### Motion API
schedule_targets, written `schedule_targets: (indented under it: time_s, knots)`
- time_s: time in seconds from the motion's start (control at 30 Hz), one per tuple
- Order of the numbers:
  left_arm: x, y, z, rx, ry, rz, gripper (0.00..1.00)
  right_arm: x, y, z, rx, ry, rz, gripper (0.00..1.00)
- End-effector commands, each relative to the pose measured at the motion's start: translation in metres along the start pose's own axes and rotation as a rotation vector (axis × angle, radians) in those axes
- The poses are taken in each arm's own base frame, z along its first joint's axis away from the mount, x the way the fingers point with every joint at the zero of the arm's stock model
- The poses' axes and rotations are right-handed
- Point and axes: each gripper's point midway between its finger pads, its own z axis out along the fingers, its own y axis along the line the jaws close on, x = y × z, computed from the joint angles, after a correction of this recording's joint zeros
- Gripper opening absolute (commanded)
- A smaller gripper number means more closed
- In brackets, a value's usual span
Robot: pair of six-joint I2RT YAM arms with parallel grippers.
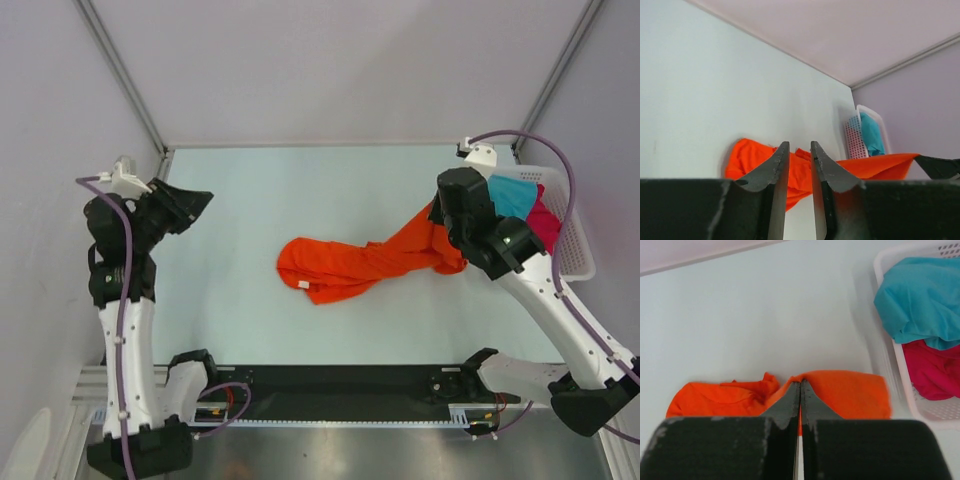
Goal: Fold and stack the t-shirts
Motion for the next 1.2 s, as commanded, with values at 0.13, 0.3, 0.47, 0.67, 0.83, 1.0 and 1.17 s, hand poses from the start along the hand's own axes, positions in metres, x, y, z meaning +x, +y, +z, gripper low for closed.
schedule_targets:
  time_s: [0.13, 0.3, 0.47, 0.67, 0.83, 1.0, 1.17]
  knots:
    - [0.083, 0.089, 0.078, -0.018, 0.342, -0.294, 0.23, 0.048, 0.023, 0.061, 0.005, 0.151, -0.039, 0.0]
    - [0.113, 0.114, 0.093, -0.031, 0.424, -0.312, 0.31, 0.065, 0.038, 0.061, -0.033, 0.181, -0.046, 0.0]
    - [0.143, 0.102, 0.123, 0.01, 0.559, -0.284, 0.42, 0.062, 0.037, 0.051, -0.019, 0.168, -0.05, 0.0]
    - [0.172, 0.086, 0.156, 0.001, 0.655, -0.229, 0.6, 0.057, 0.032, 0.034, -0.012, 0.162, -0.054, 0.0]
    - [0.197, 0.093, 0.178, -0.08, 0.678, -0.202, 0.8, 0.05, 0.036, 0.008, -0.047, 0.143, -0.03, 0.0]
    - [0.23, 0.095, 0.197, -0.119, 0.738, -0.182, 0.81, 0.064, 0.045, -0.022, -0.086, 0.172, -0.053, 0.0]
    - [0.261, 0.104, 0.21, -0.175, 0.781, -0.152, 0.81, 0.068, 0.038, -0.041, -0.087, 0.18, -0.044, 0.0]
